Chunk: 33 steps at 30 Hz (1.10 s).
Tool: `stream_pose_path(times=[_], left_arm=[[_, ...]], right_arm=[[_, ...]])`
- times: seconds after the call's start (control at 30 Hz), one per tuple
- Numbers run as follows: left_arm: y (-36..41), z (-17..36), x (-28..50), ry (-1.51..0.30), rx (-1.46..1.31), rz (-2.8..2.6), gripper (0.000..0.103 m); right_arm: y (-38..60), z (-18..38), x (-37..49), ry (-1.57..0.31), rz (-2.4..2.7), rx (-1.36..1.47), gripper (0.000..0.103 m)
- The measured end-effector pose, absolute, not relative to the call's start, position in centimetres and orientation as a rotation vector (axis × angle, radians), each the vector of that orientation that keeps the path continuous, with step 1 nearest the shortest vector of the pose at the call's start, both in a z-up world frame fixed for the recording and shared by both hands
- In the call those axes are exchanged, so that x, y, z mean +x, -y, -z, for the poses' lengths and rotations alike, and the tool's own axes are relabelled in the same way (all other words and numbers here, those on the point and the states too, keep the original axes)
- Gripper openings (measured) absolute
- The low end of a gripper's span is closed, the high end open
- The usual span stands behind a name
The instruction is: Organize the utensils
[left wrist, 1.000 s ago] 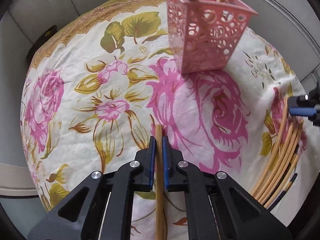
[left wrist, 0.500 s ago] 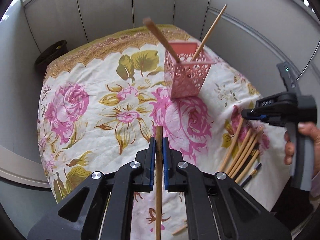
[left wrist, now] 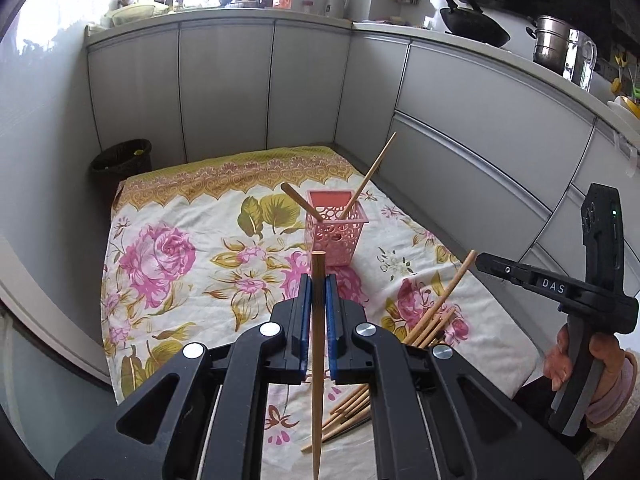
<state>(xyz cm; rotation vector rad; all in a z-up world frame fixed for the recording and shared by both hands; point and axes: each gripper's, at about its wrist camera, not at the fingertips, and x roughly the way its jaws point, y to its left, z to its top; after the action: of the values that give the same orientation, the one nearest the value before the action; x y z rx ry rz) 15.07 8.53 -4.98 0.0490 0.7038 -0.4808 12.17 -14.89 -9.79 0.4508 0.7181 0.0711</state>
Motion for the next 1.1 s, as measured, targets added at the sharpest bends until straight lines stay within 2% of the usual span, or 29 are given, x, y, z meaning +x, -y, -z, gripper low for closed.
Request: stream_pose_path(times=[0.17,0.23,0.3,0.33,0.37,0.4,0.43,0.57,0.8,0.9,0.97,1.1], left_arm=[[-8.6,4.2,14.1,-0.674,0.047,0.480,0.006],[-8.7,4.5,14.3,-0.680,0.045,0.478,0.006],[-8.8,4.8,14.4,-0.688,0.042,0.473,0.006],[-8.8,5.0,14.4,-0.692,0.040,0.475,0.006],[-8.8,5.2,14.5,-0.695,0.039,0.476,0.006],[-8.8,5.3,14.6,-0.697,0.039,0.475,0.006],[-8.8,5.3,14.7,-0.698,0.039,0.476,0.006],[-9.1,5.4,14.9,-0.698,0.033,0.488,0.006],[-9.0,5.5,15.5,-0.701,0.023,0.512,0.006],[-8.9,5.7,15.4,-0.704,0.029,0.515,0.006],[-9.1,5.7,15.5,-0.707,0.025,0.512,0.006],[-9.6,5.9,15.8,-0.715,0.013,0.506,0.006]], right_arm=[[13.1,7.6,10.0,-0.677,-0.103,0.351,0.004],[14.0,8.4,10.5,-0.737,-0.090,0.448,0.004],[16.1,10.8,12.4,-0.886,-0.064,0.627,0.006],[17.3,12.5,13.4,-0.979,-0.048,0.744,0.017],[18.6,14.4,14.5,-1.070,-0.027,0.857,0.039],[19.5,15.9,15.4,-1.140,0.003,0.930,0.046],[20.0,16.9,16.2,-1.197,0.045,0.939,0.048],[22.3,19.8,18.5,-1.347,0.170,0.945,0.048],[22.7,22.0,20.6,-1.385,0.161,0.964,0.047],[21.5,23.4,21.5,-1.435,0.142,0.978,0.045],[20.9,24.1,22.1,-1.472,0.176,0.945,0.037],[19.5,24.7,23.7,-1.534,0.262,0.850,0.033]])
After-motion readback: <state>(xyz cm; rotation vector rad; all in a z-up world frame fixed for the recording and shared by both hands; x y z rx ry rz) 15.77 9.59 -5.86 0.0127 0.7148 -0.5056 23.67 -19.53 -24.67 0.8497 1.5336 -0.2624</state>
